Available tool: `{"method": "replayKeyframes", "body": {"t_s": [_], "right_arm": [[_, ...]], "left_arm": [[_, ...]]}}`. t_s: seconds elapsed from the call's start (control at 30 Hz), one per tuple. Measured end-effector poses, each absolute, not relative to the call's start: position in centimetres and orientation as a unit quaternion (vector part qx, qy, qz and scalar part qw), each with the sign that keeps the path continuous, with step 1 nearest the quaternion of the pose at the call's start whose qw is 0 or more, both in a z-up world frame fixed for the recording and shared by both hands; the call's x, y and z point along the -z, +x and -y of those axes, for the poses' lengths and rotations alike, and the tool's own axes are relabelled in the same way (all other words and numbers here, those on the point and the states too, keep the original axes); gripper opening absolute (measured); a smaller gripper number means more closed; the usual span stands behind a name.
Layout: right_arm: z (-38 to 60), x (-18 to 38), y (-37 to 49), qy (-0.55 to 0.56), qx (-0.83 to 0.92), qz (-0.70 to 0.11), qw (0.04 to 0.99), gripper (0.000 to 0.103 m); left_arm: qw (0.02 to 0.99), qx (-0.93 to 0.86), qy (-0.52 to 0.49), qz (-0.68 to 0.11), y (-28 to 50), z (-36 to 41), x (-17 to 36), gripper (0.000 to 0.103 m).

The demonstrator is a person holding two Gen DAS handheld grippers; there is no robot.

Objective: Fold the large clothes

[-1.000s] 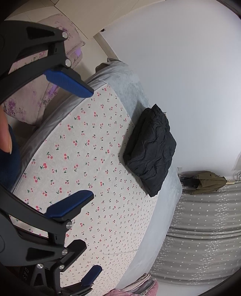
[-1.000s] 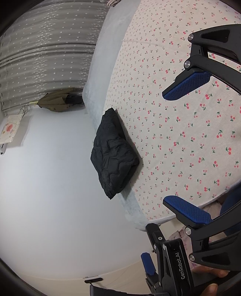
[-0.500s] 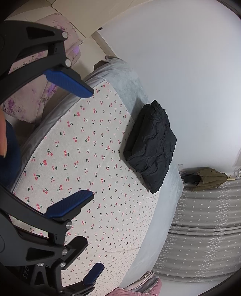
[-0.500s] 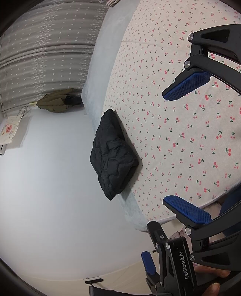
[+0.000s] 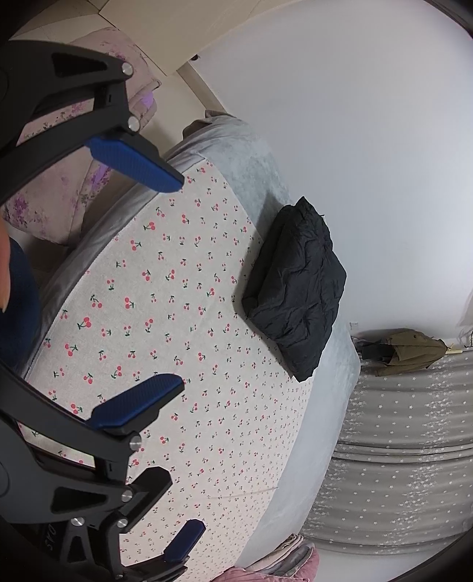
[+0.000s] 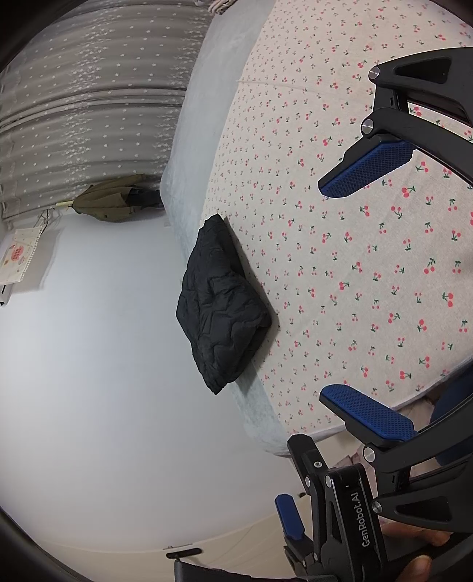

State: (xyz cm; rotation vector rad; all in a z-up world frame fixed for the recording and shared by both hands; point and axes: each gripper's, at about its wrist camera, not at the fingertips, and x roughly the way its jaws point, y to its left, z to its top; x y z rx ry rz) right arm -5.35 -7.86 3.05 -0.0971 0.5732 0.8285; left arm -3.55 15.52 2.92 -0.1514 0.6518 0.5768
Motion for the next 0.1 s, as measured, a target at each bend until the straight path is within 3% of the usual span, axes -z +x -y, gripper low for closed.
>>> {"method": "replayKeyframes", "body": {"t_s": [0.1], "right_arm": [[7.88,-3.04,-5.35,-0.046,-0.397,-0.275,0.874,0.103]], "left_arm": [[0.904,-0.279,-0.072,-0.316,-3.56,-15.41,-2.90,0.100]]}}
